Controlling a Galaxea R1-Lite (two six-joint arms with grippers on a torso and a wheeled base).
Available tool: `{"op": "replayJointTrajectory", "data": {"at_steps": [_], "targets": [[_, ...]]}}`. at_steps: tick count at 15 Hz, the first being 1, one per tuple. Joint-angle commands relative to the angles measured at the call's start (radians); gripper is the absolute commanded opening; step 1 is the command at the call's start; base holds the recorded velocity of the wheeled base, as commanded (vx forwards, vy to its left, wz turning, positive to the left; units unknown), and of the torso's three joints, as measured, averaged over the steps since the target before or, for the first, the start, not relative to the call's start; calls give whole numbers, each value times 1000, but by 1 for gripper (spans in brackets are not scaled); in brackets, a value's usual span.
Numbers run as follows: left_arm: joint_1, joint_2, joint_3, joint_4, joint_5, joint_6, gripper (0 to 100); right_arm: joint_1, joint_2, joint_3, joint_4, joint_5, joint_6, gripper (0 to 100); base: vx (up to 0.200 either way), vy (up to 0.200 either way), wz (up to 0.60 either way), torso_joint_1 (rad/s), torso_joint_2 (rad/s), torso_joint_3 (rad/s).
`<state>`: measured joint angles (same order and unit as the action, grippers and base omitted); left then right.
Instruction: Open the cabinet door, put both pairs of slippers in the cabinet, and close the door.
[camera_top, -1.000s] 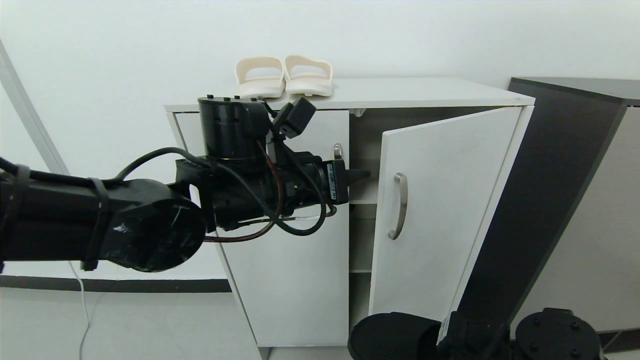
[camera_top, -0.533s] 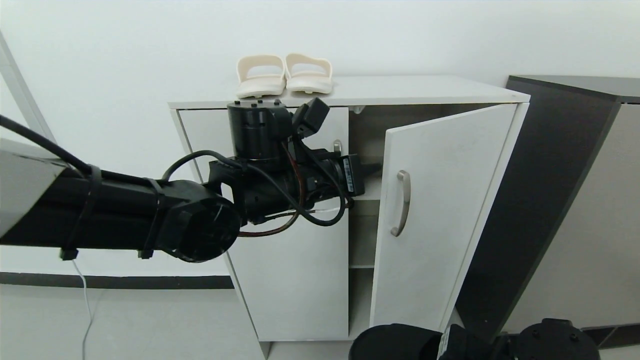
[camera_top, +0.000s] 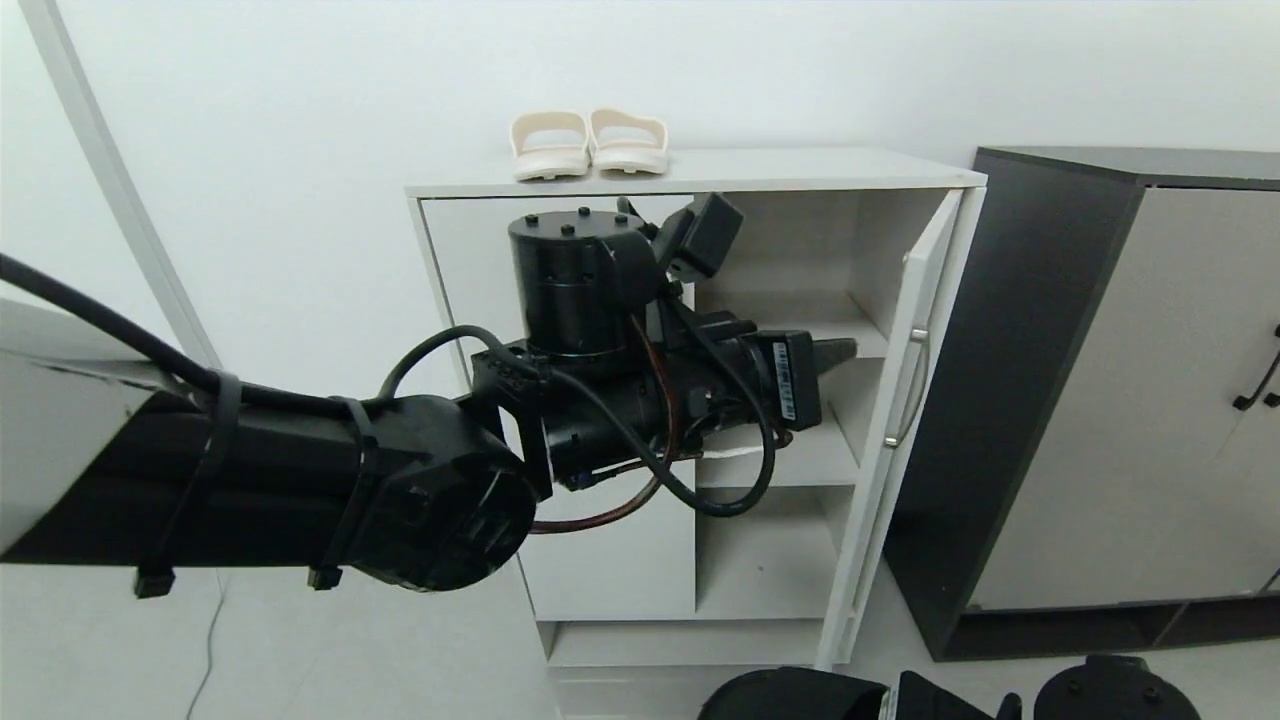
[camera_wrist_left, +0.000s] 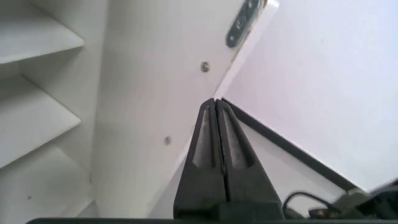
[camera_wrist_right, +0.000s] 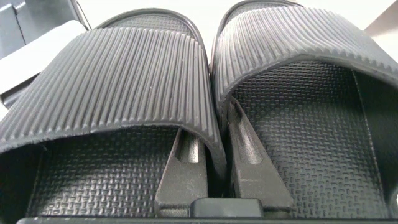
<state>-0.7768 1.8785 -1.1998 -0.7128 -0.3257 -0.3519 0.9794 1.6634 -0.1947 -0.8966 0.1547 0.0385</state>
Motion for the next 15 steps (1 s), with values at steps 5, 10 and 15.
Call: {"op": "replayJointTrajectory", "data": {"at_steps": [5, 10, 15], "targets": [[16, -4, 43, -33, 5, 1, 0, 1, 2, 0, -1, 0, 0, 0, 0, 0, 0, 0, 0, 0], [65, -16, 66, -36, 20, 1, 0, -2, 4, -5, -1, -1, 3, 0, 0, 0, 0, 0, 0, 0], [166, -219, 229, -27, 97, 16, 0, -189, 182, -203, -2, -250, 52, 0, 0, 0, 0, 0, 0, 0]]}}
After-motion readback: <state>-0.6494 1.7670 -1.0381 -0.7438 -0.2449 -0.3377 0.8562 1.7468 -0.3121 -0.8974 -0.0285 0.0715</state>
